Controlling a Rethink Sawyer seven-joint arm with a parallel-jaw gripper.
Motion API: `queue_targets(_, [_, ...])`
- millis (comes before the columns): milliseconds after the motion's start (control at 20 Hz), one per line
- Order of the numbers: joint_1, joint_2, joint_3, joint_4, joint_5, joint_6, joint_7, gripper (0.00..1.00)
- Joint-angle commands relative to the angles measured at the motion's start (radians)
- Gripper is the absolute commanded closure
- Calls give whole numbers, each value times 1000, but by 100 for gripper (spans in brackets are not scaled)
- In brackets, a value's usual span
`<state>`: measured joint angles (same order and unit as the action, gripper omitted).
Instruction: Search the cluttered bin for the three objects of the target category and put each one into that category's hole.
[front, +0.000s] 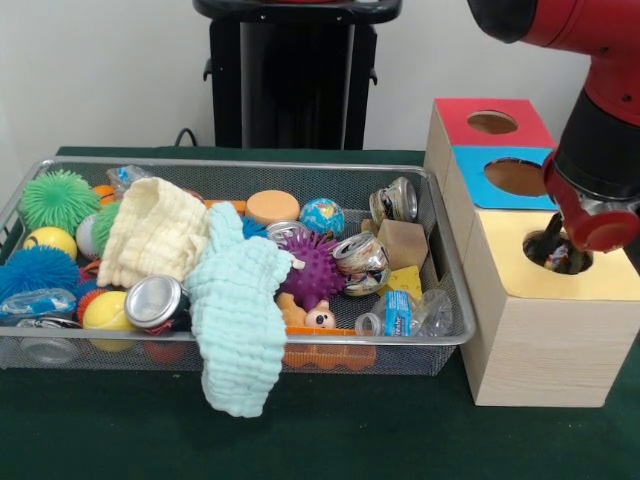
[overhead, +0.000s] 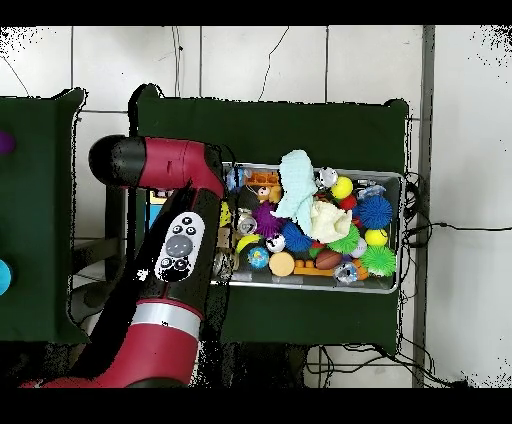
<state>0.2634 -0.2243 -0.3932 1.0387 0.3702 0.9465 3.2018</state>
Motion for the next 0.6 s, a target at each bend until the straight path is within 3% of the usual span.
queue_targets(50, [-35,-30,44,-26,-3,55,72,0])
queue_targets(600, [-39,22,52,-56,-5,4,83,0])
